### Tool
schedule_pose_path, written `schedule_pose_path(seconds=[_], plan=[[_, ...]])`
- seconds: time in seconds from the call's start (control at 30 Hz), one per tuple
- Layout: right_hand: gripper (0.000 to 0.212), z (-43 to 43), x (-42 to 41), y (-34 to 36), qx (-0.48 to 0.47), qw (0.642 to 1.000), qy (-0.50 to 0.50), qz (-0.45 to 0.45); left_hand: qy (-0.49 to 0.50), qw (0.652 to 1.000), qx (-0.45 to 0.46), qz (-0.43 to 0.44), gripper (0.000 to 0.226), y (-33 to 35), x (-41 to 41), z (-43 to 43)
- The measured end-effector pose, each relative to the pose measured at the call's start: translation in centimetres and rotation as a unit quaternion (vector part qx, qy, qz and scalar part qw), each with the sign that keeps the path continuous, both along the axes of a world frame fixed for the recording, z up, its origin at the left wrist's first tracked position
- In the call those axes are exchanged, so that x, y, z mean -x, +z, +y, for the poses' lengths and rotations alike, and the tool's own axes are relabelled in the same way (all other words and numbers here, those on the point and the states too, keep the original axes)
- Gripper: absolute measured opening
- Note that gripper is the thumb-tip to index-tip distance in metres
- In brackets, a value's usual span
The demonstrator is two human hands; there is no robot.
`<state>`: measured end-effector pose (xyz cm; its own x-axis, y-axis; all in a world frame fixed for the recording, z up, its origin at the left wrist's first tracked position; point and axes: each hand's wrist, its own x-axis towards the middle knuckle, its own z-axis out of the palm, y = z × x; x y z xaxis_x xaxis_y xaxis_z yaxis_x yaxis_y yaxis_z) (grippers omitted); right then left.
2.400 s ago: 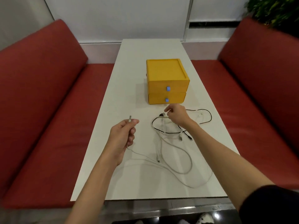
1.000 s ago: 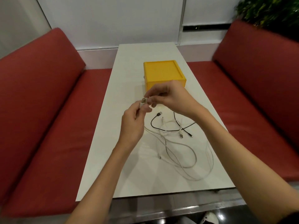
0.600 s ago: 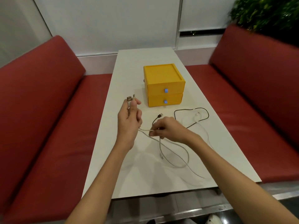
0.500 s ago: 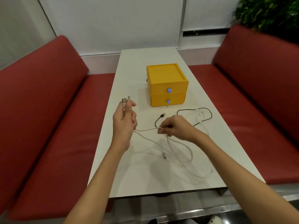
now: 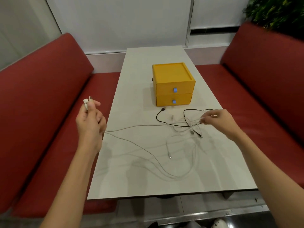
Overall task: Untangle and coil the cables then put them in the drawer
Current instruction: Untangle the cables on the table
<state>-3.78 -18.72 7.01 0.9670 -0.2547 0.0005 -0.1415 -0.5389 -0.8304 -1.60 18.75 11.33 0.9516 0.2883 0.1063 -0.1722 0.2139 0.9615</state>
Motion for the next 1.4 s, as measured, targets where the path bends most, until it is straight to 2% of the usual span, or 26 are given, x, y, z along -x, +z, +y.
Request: schedule_pose_path(seconds=[0.03, 0.07, 0.13, 0.2, 0.23, 0.27, 0.3, 0.4, 0.5, 0.53, 0.6, 0.63, 0.73, 0.8, 0.93, 1.0, 1.1, 1.27, 1.4], plan=[[0.019, -0.1, 0.1, 0.2, -0.134, 0.991, -0.02, -0.015, -0.001, 1.0, 0.002, 0.007, 0.03, -0.2, 0.0, 0.0], [0.021, -0.1, 0.0, 0.3, -0.259, 0.965, -0.046, -0.027, -0.003, 1.0, 0.001, 0.012, 0.03, -0.4, 0.1, -0.2], [0.015, 0.1, -0.7, 0.7, -0.446, 0.886, -0.122, -0.043, -0.01, 1.0, -0.005, 0.021, 0.03, -1.1, 0.3, -0.6], [0.007, -0.2, -1.4, 1.0, -0.585, 0.791, -0.176, -0.042, -0.019, 0.999, -0.011, 0.031, 0.03, -1.6, 0.5, -0.9], [0.019, -0.4, -1.6, 1.0, -0.635, 0.75, -0.185, -0.033, -0.022, 0.999, -0.014, 0.036, 0.03, -1.8, 0.6, -0.9], [0.031, -0.8, -1.7, 0.9, -0.666, 0.721, -0.191, -0.019, -0.024, 0.999, -0.017, 0.038, 0.029, -1.9, 0.7, -0.9], [0.036, -1.1, -1.7, 1.0, -0.672, 0.712, -0.203, -0.006, -0.024, 0.999, -0.02, 0.038, 0.029, -2.0, 0.7, -0.8], [0.018, -2.0, -1.4, 0.9, -0.621, 0.749, -0.225, 0.057, -0.015, 0.999, -0.028, 0.036, 0.029, -2.0, 1.0, -0.2], [0.042, -3.3, -0.6, -0.6, -0.598, 0.766, -0.184, 0.144, -0.008, 0.999, -0.015, 0.036, 0.029, -1.8, 1.1, 0.2], [0.042, -3.6, -0.3, -1.1, -0.59, 0.769, -0.16, 0.186, -0.007, 0.999, -0.009, 0.037, 0.029, -1.7, 1.1, 0.2], [0.012, -3.9, 0.0, -2.0, -0.558, 0.777, -0.124, 0.265, -0.005, 0.999, -0.008, 0.037, 0.029, -1.5, 1.1, 0.2], [0.013, -4.0, 0.0, -2.4, -0.529, 0.789, -0.103, 0.293, -0.005, 0.999, -0.011, 0.036, 0.029, -1.5, 1.1, 0.0], [0.037, -3.4, -0.1, -1.5, -0.326, 0.882, 0.001, 0.339, -0.006, 0.999, -0.023, 0.033, 0.03, -1.4, 1.0, -0.3], [0.042, -2.1, 0.1, 0.7, -0.244, 0.919, 0.062, 0.303, -0.009, 0.999, -0.028, 0.035, 0.03, -1.5, 1.0, -0.6], [0.033, -0.5, 0.8, 5.3, -0.22, 0.94, 0.138, 0.221, -0.014, 0.999, -0.029, 0.04, 0.03, -1.9, 0.9, -0.9], [0.028, -0.4, 1.0, 6.6, -0.222, 0.94, 0.157, 0.207, -0.015, 0.999, -0.024, 0.044, 0.03, -2.0, 1.0, -1.1], [0.034, -0.5, 1.2, 7.7, -0.241, 0.937, 0.178, 0.179, -0.015, 0.999, -0.023, 0.047, 0.03, -2.0, 1.2, -1.3], [0.053, -0.7, 1.4, 7.8, -0.324, 0.917, 0.208, 0.1, -0.016, 0.998, -0.033, 0.045, 0.03, -2.0, 1.5, -1.7], [0.039, -0.7, 2.1, 8.0, -0.395, 0.893, 0.212, 0.046, -0.016, 0.998, -0.035, 0.045, 0.03, -2.1, 1.7, -1.8]])
